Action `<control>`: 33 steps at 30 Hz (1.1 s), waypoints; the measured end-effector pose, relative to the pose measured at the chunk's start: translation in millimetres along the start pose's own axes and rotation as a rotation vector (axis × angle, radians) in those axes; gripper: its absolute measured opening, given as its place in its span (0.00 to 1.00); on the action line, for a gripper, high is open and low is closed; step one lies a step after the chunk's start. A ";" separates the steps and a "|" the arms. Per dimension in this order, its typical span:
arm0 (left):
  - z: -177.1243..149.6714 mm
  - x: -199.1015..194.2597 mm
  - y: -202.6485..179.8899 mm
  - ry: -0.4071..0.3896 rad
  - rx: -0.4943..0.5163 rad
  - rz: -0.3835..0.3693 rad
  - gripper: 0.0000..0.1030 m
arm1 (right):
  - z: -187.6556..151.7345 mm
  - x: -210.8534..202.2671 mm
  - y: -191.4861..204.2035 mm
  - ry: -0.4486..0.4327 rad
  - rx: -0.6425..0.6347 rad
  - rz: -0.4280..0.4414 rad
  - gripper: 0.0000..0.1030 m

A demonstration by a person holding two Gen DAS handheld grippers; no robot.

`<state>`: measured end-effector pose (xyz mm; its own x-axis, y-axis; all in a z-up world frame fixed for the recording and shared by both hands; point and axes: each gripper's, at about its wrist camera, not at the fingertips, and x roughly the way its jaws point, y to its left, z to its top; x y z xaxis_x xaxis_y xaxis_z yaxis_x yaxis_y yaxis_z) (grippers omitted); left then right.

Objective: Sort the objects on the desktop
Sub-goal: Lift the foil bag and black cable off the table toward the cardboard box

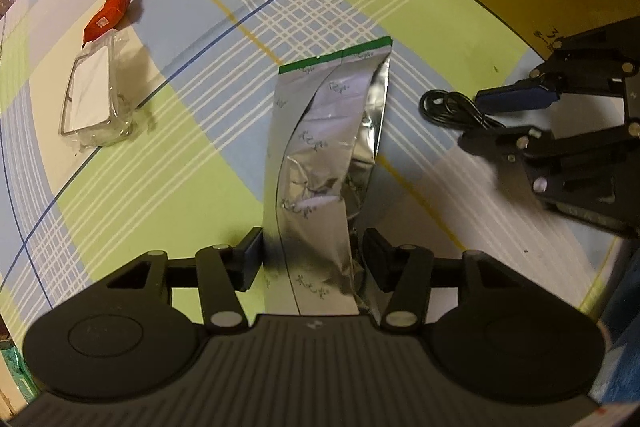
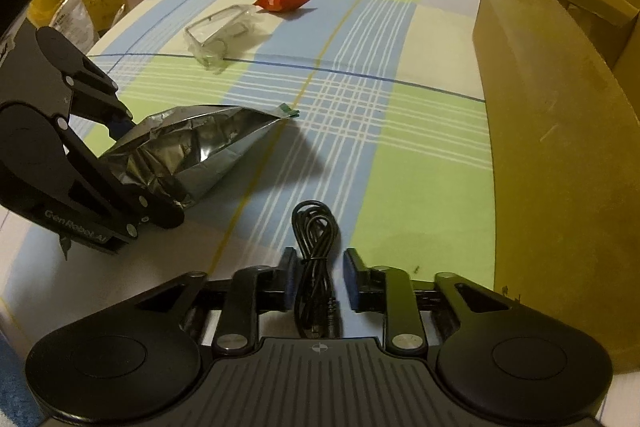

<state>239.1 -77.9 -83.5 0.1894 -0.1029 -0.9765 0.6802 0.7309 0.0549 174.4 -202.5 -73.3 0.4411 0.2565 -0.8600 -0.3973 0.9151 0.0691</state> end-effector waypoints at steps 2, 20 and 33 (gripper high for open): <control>1.5 1.0 1.7 0.001 -0.004 -0.006 0.51 | -0.1 0.3 1.6 0.001 -0.014 -0.006 0.24; -7.2 -11.6 -8.7 -0.044 0.010 0.025 0.29 | -0.4 -7.6 -6.5 -0.051 0.043 0.004 0.11; -21.6 -42.1 -16.9 -0.080 -0.020 0.026 0.29 | -2.3 -33.5 -17.5 -0.131 0.157 0.071 0.11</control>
<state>204.4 -71.3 -47.9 0.2634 -0.1364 -0.9550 0.6602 0.7473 0.0753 164.7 -227.7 -46.9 0.5216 0.3515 -0.7774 -0.3055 0.9277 0.2145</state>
